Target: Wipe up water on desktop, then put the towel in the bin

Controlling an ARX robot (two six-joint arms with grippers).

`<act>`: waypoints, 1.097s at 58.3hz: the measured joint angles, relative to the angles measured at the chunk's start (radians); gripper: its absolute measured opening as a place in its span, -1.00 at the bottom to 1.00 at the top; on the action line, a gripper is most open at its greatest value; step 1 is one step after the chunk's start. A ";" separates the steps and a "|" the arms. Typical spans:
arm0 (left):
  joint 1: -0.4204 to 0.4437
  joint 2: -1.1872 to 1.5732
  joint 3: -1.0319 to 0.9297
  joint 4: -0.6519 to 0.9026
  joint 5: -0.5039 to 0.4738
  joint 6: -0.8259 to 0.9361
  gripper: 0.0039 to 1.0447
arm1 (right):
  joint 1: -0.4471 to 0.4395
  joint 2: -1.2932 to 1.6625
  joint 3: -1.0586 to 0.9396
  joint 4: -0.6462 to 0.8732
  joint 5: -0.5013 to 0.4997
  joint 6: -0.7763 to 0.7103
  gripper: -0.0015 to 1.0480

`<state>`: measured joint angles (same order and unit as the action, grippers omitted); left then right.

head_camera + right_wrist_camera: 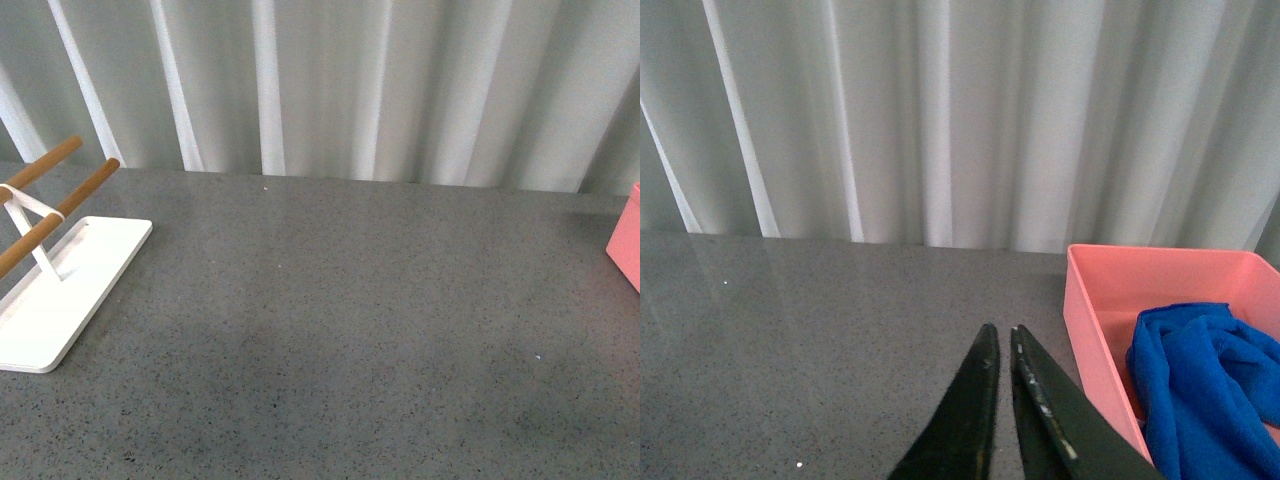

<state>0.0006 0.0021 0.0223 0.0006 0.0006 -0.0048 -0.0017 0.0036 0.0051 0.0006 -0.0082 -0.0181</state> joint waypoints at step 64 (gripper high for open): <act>0.000 0.000 0.000 0.000 0.000 0.000 0.88 | 0.000 0.000 0.000 0.000 0.000 0.001 0.86</act>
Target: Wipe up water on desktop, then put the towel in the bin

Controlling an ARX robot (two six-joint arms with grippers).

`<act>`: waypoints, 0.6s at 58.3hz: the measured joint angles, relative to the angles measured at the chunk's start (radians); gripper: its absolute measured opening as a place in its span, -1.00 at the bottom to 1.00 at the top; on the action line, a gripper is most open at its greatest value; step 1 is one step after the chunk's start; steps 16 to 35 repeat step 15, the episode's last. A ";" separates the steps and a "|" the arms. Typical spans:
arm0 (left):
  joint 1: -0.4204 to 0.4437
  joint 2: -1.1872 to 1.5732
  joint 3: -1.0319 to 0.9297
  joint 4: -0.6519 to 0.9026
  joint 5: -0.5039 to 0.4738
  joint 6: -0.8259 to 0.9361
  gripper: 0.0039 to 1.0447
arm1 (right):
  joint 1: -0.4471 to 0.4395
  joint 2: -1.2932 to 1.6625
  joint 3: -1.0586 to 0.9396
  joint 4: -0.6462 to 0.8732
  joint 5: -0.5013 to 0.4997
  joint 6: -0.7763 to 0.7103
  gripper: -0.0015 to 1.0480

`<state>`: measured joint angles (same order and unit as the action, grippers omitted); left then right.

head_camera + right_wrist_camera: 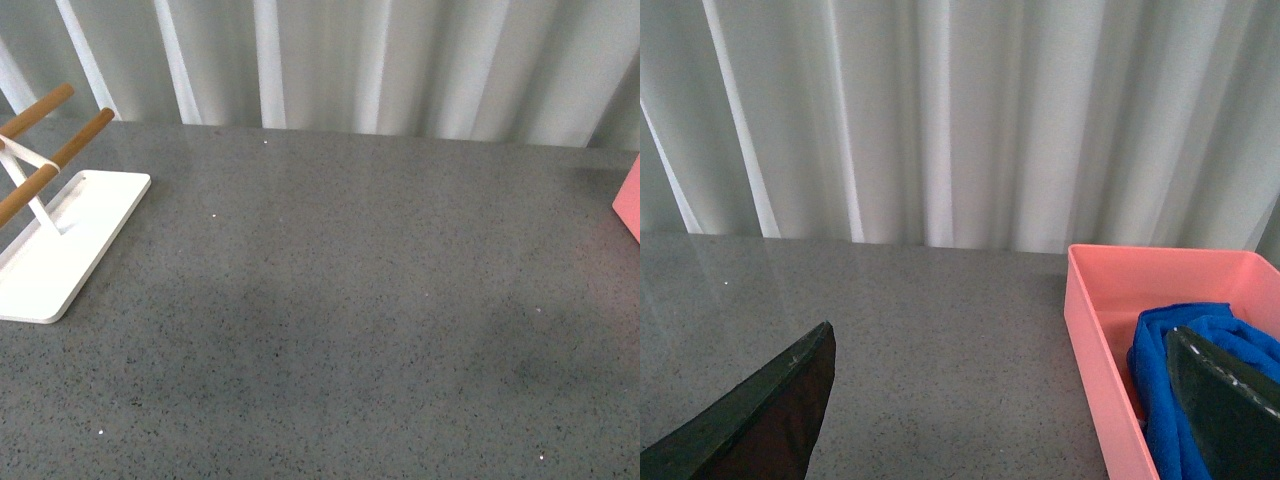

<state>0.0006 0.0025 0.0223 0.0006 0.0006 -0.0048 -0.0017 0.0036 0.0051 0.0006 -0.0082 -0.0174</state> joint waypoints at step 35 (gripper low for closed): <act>0.000 0.000 0.000 0.000 0.000 0.000 0.88 | 0.000 0.000 0.000 0.000 0.000 0.000 0.86</act>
